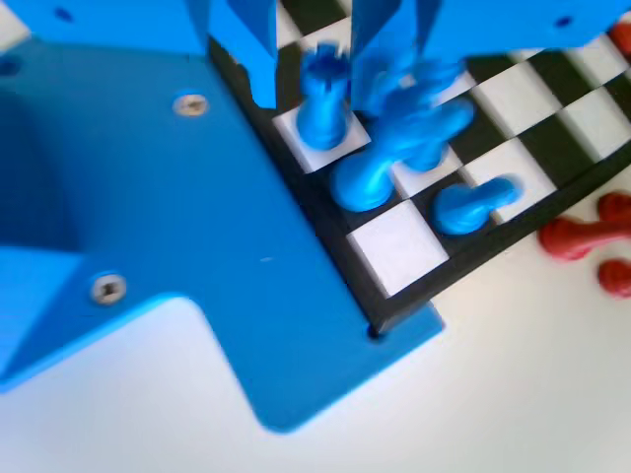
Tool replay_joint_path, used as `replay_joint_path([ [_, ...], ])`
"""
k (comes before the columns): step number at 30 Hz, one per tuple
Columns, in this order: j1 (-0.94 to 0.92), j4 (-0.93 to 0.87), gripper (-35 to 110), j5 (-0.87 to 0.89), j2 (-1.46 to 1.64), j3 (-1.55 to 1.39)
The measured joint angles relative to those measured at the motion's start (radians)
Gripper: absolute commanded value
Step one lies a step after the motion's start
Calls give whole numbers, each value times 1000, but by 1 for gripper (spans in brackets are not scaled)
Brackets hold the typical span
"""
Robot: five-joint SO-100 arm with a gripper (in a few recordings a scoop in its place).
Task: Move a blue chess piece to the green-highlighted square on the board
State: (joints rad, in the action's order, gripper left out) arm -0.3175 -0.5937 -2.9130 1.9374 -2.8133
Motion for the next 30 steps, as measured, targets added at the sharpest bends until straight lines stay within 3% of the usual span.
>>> replay_joint_path([
  [14, -31, 78, 1, 0, -17, -21],
  [26, 144, -183, 1, 2, -21, 149],
  [30, 216, -230, 1, 89, -21, 186],
])
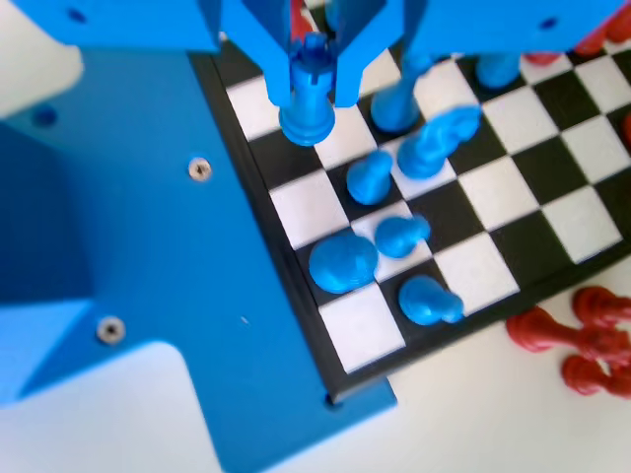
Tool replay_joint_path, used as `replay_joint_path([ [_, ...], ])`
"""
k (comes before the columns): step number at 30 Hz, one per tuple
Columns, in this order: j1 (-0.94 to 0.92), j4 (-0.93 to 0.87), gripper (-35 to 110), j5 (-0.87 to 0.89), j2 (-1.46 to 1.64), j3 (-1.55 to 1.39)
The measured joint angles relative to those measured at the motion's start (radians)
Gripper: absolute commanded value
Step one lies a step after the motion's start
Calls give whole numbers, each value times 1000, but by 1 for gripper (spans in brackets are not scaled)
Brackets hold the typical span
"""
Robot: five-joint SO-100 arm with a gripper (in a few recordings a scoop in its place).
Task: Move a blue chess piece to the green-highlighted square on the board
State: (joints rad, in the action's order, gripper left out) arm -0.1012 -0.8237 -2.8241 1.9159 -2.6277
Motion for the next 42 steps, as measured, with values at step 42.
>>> replay_joint_path([
  [42, 353, 163, 1, 342, 55, -135],
])
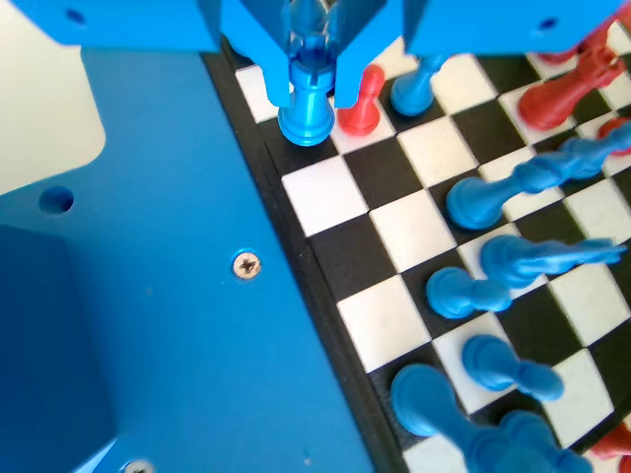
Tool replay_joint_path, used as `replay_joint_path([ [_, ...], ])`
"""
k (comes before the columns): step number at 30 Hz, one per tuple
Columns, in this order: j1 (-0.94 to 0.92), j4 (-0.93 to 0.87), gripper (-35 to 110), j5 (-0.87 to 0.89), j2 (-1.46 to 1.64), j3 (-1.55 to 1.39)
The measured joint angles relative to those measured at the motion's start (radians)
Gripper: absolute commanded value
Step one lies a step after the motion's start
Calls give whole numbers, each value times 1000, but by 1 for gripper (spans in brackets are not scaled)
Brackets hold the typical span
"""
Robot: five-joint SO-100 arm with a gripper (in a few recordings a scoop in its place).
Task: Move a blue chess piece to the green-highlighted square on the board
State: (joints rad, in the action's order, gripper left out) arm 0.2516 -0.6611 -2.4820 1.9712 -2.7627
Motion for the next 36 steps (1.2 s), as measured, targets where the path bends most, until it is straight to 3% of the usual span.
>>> replay_joint_path([
  [22, 11, 146, 17, 23, -15, -86],
  [30, 3, -2, 17, 49, -15, 34],
  [36, 3, -218, 16, 69, -3, 189],
])
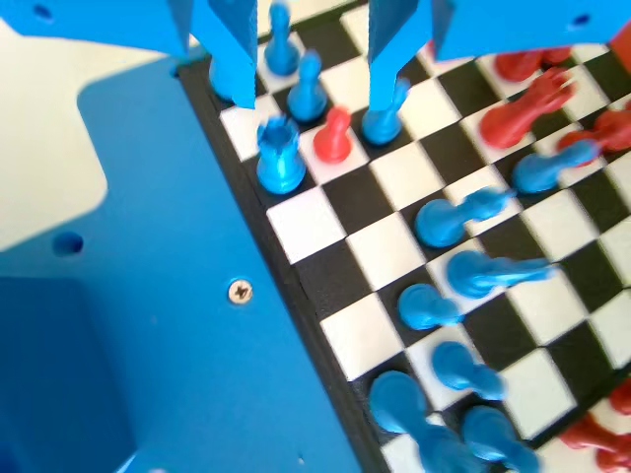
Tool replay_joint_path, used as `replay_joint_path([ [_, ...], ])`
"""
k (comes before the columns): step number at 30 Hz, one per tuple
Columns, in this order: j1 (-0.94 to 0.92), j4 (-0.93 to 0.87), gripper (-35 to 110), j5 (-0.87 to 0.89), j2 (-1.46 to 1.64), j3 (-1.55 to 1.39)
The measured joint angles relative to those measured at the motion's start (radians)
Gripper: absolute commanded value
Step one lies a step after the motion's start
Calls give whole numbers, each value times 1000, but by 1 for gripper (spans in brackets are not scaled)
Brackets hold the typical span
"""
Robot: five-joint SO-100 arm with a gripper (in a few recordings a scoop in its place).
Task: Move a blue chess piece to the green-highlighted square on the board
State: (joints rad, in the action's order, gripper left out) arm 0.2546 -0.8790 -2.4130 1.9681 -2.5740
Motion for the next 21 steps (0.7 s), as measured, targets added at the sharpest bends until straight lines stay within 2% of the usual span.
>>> replay_joint_path([
  [8, -28, -270, 13, 18, 78, 189],
  [15, -55, -488, 9, 130, 120, 400],
  [21, -97, -607, 8, 261, 132, 560],
])
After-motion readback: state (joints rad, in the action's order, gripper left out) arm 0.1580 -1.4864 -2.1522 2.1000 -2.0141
